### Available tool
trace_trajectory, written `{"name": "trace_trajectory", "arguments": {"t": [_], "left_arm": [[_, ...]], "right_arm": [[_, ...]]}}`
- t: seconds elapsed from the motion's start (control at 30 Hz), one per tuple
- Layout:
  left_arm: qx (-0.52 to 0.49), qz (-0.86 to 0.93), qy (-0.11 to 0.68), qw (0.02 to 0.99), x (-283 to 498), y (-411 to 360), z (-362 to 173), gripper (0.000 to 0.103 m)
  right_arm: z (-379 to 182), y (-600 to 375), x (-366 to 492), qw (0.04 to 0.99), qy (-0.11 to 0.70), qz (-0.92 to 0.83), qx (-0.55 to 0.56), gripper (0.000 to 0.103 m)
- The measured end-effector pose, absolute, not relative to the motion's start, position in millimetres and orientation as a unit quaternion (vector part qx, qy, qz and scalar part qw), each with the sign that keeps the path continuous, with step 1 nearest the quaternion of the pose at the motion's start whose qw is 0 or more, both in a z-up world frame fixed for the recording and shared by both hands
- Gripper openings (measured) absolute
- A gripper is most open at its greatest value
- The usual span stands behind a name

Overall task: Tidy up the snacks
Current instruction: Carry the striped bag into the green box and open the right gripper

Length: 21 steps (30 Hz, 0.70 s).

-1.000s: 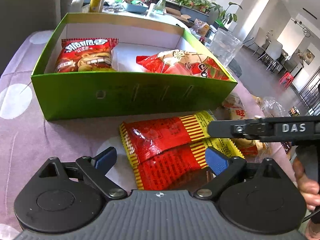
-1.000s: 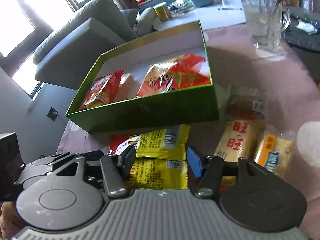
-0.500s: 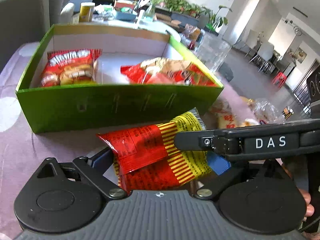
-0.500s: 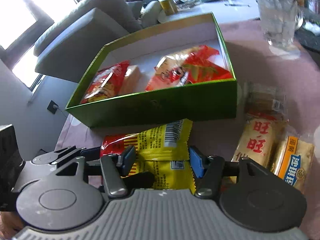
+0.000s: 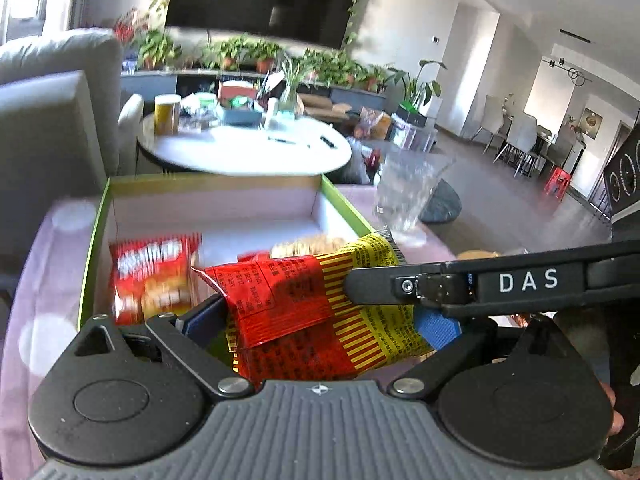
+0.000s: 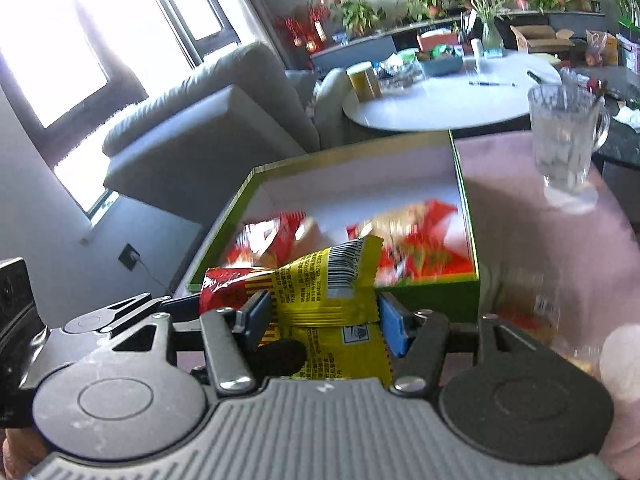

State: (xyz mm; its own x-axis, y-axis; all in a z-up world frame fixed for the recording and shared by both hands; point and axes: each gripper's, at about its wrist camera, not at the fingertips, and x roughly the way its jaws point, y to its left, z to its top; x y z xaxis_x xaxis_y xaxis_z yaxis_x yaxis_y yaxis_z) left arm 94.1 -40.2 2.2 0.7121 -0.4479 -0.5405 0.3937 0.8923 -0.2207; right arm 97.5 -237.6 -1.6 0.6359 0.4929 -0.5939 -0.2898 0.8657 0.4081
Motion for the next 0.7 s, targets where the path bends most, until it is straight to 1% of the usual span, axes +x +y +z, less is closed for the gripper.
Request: {"name": "trace_trajectory", "arguments": {"t": [0.33, 0.7], "left_arm": [[-0.011, -0.219, 0.275, 0.936, 142.1, -56.3, 25.9, 0.098], [0.004, -0.197, 0.283, 0.939, 205.5, -64.4, 15.6, 0.098]], "right_arm": [[18.2, -250.1, 142.1, 0.902, 0.337, 0.220, 0.155, 0.064], [9.7, -250.5, 193.9, 0.899, 0.338, 0.216, 0.174, 0.065]]}}
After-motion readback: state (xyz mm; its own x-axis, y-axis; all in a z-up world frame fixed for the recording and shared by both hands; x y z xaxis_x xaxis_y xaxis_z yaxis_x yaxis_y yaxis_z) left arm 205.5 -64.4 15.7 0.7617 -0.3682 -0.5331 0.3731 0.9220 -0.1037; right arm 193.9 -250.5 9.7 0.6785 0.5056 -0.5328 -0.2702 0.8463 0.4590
